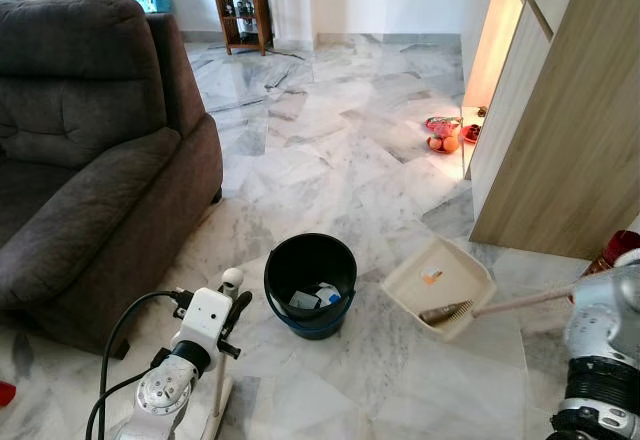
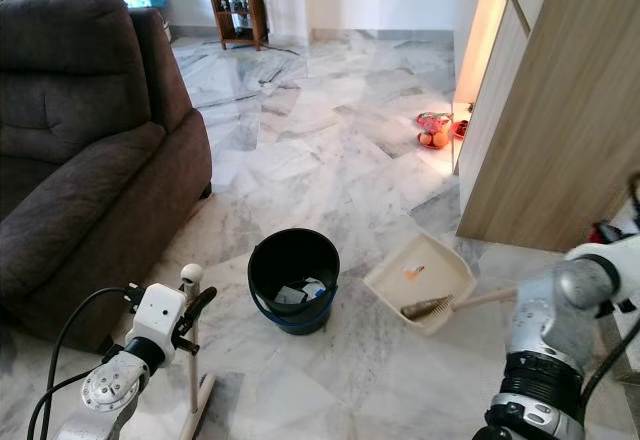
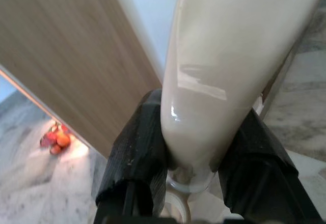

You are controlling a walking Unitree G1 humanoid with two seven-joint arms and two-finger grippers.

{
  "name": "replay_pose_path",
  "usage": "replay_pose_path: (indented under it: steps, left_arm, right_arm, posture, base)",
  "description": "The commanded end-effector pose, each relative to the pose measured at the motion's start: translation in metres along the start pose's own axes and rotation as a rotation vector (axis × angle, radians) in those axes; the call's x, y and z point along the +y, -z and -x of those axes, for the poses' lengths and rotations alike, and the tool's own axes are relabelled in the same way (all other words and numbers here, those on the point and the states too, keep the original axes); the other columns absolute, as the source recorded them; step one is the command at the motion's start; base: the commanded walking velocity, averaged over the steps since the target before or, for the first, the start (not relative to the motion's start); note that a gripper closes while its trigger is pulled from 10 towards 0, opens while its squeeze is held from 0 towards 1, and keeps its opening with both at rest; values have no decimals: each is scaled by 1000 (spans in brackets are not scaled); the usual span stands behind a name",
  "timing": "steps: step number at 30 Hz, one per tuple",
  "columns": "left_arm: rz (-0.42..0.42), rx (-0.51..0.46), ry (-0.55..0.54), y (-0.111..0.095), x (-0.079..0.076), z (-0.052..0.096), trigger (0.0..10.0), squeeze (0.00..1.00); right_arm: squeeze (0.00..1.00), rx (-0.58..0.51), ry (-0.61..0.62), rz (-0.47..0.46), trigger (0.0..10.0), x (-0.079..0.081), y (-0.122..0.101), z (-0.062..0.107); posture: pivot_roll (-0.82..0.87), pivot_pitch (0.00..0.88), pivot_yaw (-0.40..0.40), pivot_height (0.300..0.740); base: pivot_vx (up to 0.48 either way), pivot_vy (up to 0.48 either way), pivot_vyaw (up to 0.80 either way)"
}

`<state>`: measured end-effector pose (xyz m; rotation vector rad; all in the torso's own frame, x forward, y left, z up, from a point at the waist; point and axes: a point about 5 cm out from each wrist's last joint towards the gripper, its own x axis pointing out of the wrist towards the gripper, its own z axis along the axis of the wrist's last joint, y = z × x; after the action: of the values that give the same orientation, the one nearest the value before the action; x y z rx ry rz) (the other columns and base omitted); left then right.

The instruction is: Sweep floor

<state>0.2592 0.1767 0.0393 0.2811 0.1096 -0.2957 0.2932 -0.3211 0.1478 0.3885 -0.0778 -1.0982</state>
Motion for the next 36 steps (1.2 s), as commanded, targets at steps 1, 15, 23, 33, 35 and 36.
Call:
replay_pose_path:
  steps: [1,15,23,33,35,36]
  left_arm:
    - [-46,-2,8,-1,3,1,10000,0]
    - [-41,-9,7,-2,5,3,10000,0]
    - [-38,-4,4,-1,5,4,10000,0]
    - [-35,1,7,1,4,4,10000,0]
    - [-35,1,7,1,4,4,10000,0]
    - [-35,2,7,1,3,4,10000,0]
  right_arm:
    - [0,14,-32,-28,10000,5,2,3]
    - [0,54,-94,-8,10000,11,15,10]
    - [0,56,-102,0,10000,11,17,11]
    - [0,66,-112,12,10000,13,20,13]
    - [0,69,-114,14,10000,13,21,13]
    - [0,71,-116,16,10000,13,22,14]
  posture:
    - [157,0,68,740]
    - [155,0,66,740]
    - [155,0,65,740]
    - [153,0,63,740]
    - [153,0,63,740]
    - [153,0,63,740]
  base:
    - [0,0,0]
    - [0,0,0]
    - [0,0,0]
    - [0,0,0]
    - [0,0,0]
    - [0,0,0]
